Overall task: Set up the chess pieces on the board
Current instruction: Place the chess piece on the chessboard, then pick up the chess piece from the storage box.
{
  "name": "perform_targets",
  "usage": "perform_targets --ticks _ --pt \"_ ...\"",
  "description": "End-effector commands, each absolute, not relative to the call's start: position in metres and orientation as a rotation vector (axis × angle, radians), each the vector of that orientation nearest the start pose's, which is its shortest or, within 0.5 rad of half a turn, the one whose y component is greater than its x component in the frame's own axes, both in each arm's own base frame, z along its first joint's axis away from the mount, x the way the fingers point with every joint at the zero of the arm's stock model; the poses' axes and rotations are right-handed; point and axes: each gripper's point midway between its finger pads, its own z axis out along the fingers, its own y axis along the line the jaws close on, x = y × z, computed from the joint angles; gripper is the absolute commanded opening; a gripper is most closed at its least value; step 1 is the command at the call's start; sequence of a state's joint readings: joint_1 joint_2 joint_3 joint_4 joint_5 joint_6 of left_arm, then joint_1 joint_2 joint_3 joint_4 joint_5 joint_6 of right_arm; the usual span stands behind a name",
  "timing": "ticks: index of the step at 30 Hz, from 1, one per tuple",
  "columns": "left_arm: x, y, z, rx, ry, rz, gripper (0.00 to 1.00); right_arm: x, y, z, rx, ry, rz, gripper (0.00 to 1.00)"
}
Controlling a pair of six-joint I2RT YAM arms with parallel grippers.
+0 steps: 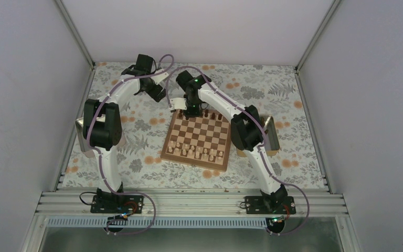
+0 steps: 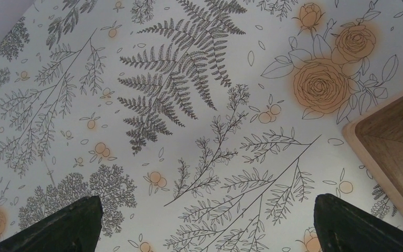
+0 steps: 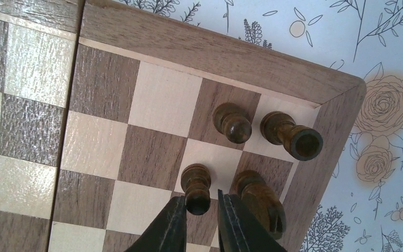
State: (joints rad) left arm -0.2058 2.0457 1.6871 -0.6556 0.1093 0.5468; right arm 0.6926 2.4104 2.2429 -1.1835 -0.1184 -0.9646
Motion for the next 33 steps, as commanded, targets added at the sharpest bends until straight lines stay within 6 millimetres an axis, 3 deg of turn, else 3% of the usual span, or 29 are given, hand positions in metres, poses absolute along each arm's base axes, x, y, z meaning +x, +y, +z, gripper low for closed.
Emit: perform_targets --ticks 1,6,11,14,18,22,25,26,30,33 --pt "0.507 -0.131 0.134 0.998 2.325 -0.023 1.00 0.390 0.349 0.067 -2.155 1.942 0.129 0.19" --pt "0.507 -0.132 0.133 1.002 2.326 -0.022 1.00 0.387 0.355 0.100 -2.112 1.887 0.164 0.20" --pt "0.507 -0.130 0.132 1.000 2.329 -0.010 1.00 0.375 0.343 0.154 -2.045 1.868 0.191 0.21" --pt "0.507 -0.129 0.133 1.000 2.327 -0.001 1.00 0.366 0.312 0.177 -1.985 1.920 0.205 0.21" --pt "0.508 -0.127 0.134 0.993 2.327 0.016 1.00 0.358 0.249 0.193 -1.857 2.047 0.213 0.22" --pt "0.509 -0.125 0.131 0.989 2.330 0.033 1.00 0.348 0.172 0.178 -1.698 2.253 0.176 0.23" --pt "0.512 -0.123 0.131 0.981 2.335 0.043 1.00 0.334 0.130 0.156 -1.615 2.363 0.137 0.24" --pt "0.512 -0.123 0.130 0.978 2.336 0.045 1.00 0.331 0.120 0.153 -1.582 2.379 0.119 0.24" --pt "0.514 -0.122 0.130 0.967 2.334 0.056 1.00 0.315 0.095 0.110 -1.567 2.467 0.050 0.24" --pt "0.516 -0.122 0.128 0.961 2.338 0.061 1.00 0.320 0.086 0.089 -1.543 2.487 0.031 0.27"
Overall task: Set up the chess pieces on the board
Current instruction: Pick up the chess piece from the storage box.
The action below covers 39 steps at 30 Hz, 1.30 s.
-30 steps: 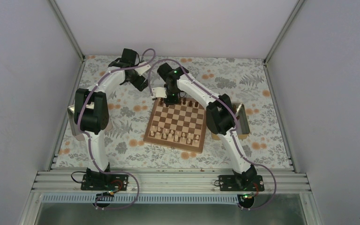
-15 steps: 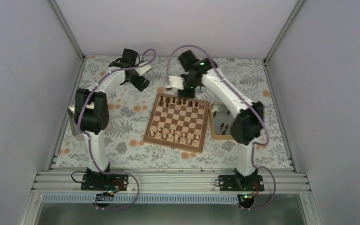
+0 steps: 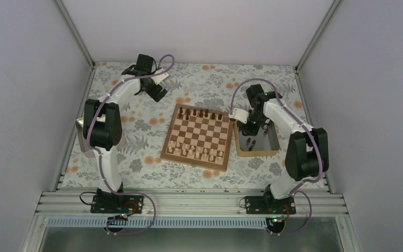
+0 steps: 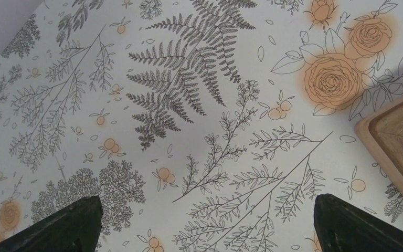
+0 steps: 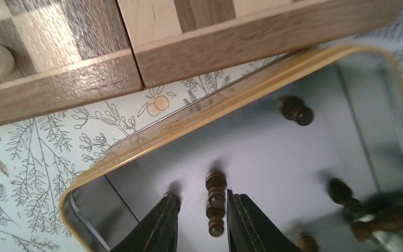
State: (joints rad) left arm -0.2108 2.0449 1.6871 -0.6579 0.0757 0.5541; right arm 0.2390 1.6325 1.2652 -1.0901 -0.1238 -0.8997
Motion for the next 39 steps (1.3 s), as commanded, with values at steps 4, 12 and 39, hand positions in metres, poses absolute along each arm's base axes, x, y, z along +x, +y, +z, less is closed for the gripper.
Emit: perform_targets --ticks 4,12,39 --pt "0.515 -0.121 0.126 0.962 2.343 0.066 1.00 0.335 0.081 0.068 -1.518 2.498 0.033 0.29" --pt "0.513 -0.120 0.120 0.970 2.349 0.074 1.00 0.355 0.081 0.049 -1.546 2.488 0.044 0.30" --pt "0.510 -0.120 0.110 0.988 2.367 0.067 1.00 0.365 0.094 0.045 -1.560 2.482 0.146 0.11"
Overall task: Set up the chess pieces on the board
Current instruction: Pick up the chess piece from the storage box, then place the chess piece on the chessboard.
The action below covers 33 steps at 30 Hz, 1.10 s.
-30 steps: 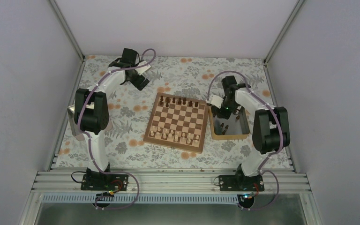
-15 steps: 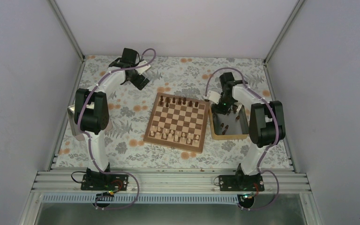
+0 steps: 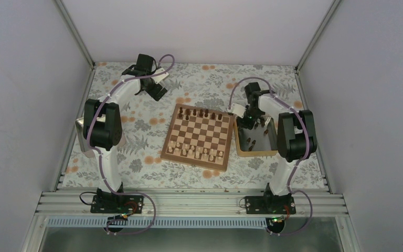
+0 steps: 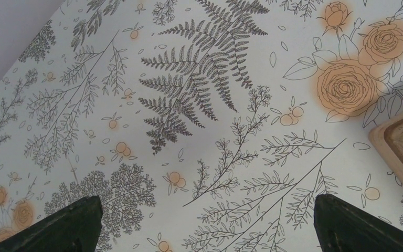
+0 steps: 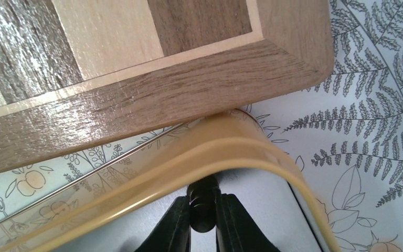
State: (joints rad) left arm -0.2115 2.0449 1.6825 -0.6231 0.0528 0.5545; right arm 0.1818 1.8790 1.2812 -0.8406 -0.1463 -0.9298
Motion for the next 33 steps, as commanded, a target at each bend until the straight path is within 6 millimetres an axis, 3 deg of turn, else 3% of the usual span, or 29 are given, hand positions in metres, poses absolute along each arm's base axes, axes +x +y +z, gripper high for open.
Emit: perform_targets --ticks 1,6,10,13,17,24,29,33 --pt "0.510 -0.120 0.110 0.988 2.367 0.067 1.00 0.364 0.093 0.046 -1.562 2.489 0.143 0.10" --pt "0.510 -0.121 0.111 0.988 2.366 0.064 1.00 0.360 0.084 0.066 -1.568 2.503 0.079 0.08" --pt "0.509 -0.122 0.112 0.992 2.364 0.055 1.00 0.366 0.082 0.098 -1.560 2.486 0.024 0.07" --pt "0.509 -0.124 0.112 0.995 2.366 0.044 1.00 0.374 0.093 0.122 -1.577 2.443 -0.003 0.08" --pt "0.508 -0.126 0.112 1.002 2.366 0.035 1.00 0.382 0.129 0.142 -1.665 2.359 -0.017 0.08" --pt "0.504 -0.132 0.112 1.023 2.367 0.011 1.00 0.391 0.224 0.161 -1.869 2.131 -0.004 0.09" --pt "0.503 -0.135 0.111 1.040 2.367 0.005 1.00 0.385 0.275 0.152 -1.993 2.027 0.037 0.08" --pt "0.502 -0.137 0.111 1.046 2.367 -0.001 1.00 0.383 0.296 0.137 -2.052 1.991 0.059 0.09"
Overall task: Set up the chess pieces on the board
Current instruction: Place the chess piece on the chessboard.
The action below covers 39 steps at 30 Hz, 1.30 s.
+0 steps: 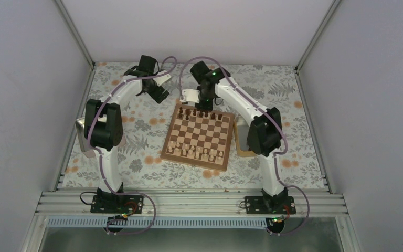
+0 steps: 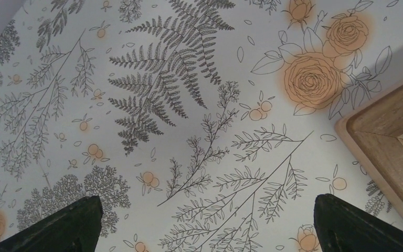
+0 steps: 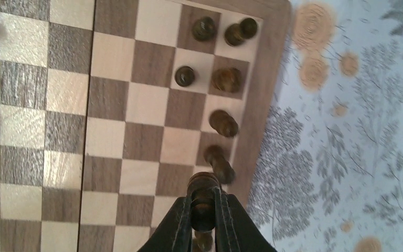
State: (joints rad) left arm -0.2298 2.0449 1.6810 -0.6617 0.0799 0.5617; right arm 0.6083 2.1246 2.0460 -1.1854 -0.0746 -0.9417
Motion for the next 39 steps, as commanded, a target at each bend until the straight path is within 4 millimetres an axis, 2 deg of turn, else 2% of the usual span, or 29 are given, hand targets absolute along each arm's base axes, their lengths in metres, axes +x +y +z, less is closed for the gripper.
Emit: perform_targets --ticks 1,9,19,29,39 --pt "0.501 -0.138 0.110 1.049 2.366 -0.005 1.00 0.383 0.300 0.133 -2.062 1.987 0.067 0.09" --pt "0.501 -0.140 0.110 1.055 2.364 -0.010 1.00 0.372 0.315 0.105 -2.126 1.985 0.169 0.09" --pt "0.501 -0.141 0.111 1.057 2.361 -0.009 1.00 0.374 0.323 0.079 -2.149 1.988 0.214 0.09" --pt "0.500 -0.142 0.110 1.060 2.361 -0.016 1.00 0.378 0.328 0.067 -2.159 1.987 0.227 0.10" --pt "0.500 -0.145 0.112 1.067 2.353 -0.025 1.00 0.384 0.331 0.067 -2.146 1.979 0.200 0.10"
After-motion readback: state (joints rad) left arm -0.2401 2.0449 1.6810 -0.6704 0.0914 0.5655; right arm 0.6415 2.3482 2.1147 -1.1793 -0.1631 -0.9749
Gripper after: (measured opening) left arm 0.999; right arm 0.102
